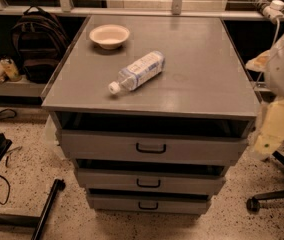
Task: Open top drawer
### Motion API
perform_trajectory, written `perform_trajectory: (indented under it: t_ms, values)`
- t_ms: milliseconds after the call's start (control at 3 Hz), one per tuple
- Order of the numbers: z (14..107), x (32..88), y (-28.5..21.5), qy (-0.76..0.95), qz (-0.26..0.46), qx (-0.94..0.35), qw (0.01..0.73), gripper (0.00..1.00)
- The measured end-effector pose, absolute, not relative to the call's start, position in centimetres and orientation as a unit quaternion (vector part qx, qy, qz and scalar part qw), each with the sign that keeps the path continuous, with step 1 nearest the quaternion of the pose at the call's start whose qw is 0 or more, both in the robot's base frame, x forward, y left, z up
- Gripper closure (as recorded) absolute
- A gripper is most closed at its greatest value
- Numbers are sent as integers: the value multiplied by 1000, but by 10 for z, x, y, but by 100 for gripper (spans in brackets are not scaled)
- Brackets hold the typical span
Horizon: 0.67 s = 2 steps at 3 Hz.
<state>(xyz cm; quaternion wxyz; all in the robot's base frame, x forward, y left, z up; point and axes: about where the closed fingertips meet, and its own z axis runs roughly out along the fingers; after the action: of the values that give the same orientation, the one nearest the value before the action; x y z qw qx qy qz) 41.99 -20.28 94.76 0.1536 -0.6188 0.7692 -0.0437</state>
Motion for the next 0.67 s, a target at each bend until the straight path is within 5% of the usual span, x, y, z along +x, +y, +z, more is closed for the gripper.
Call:
perform_trajectory:
  t_ms: [667]
  values:
    - [883, 406, -200, 761, -43, -626, 163, 0]
